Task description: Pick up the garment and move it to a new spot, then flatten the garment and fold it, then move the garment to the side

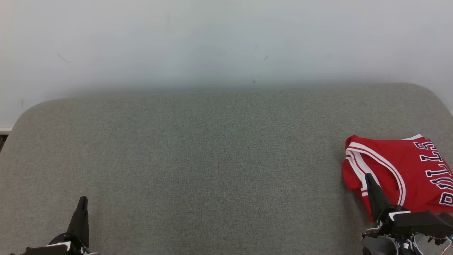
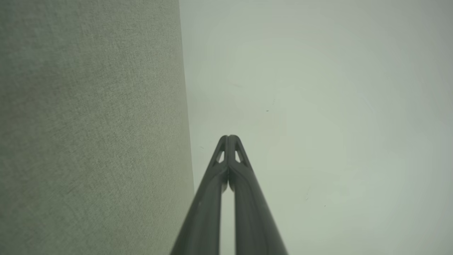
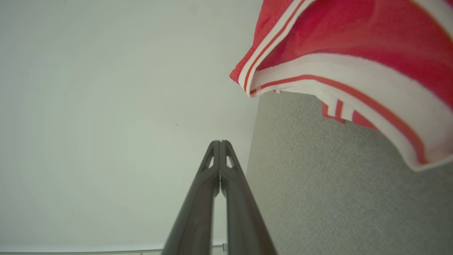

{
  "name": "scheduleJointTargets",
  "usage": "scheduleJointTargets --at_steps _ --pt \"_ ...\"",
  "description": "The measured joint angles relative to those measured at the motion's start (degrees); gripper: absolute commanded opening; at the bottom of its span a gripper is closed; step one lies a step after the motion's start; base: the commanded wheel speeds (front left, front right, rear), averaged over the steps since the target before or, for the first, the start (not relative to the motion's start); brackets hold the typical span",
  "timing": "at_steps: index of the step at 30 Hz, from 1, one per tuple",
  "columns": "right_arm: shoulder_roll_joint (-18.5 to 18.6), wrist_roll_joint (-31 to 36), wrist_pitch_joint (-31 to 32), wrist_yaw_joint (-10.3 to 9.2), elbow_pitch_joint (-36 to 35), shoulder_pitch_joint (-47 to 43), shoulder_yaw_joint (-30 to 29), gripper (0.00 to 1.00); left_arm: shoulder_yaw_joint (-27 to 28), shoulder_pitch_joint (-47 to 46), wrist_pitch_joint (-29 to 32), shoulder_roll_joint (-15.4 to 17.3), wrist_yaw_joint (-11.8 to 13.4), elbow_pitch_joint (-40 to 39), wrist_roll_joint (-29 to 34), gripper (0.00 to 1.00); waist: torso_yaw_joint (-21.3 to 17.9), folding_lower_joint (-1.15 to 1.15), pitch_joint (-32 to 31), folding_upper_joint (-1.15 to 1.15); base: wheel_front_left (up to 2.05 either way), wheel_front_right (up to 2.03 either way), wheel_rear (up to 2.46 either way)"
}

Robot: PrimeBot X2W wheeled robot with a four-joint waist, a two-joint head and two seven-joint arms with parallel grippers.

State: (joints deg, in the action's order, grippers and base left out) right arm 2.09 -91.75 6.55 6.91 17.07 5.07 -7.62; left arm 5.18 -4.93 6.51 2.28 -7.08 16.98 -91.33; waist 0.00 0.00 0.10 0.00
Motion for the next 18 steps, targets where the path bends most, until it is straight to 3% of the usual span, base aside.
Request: scheduleJointTargets --at_steps 18 --pt "0.0 0.0 0.0 0.0 0.0 0.0 0.0 0.0 0.0 0.0 0.0 0.0 0.0 0.0 0.0 0.0 0.0 0.0 0.0 0.0 0.0 0.0 0.0"
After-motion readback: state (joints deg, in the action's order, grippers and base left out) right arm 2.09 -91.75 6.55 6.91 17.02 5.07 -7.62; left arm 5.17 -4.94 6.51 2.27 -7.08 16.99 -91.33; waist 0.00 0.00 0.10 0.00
